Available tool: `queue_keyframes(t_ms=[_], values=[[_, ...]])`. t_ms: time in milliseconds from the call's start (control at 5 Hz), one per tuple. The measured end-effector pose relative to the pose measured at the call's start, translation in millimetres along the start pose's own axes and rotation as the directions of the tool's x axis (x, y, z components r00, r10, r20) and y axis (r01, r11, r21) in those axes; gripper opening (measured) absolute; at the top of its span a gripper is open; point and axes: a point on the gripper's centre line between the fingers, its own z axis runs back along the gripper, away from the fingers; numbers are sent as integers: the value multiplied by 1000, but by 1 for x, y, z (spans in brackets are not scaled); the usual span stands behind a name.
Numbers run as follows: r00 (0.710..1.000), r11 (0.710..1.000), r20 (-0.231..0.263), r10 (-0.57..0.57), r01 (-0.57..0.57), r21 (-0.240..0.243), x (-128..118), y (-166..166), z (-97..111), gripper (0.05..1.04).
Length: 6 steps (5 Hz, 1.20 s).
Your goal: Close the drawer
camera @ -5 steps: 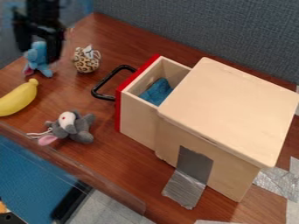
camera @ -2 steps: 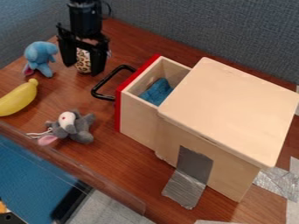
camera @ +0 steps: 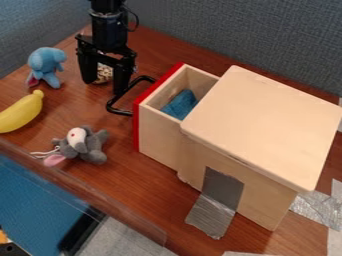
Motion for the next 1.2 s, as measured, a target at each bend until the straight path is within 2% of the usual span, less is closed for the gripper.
queue_keyframes(t_ms=[600, 800, 1000, 1200], values=[[1000, 1000, -7, -17, 17, 13, -6, -12, 0, 999], [999, 1000, 44, -16, 15, 23, -4, -18, 24, 998], [998, 1000, 61, -14, 14, 9, -4, -21, 32, 998], [998, 1000, 62, -14, 12, 28, -4, -18, 32, 998]])
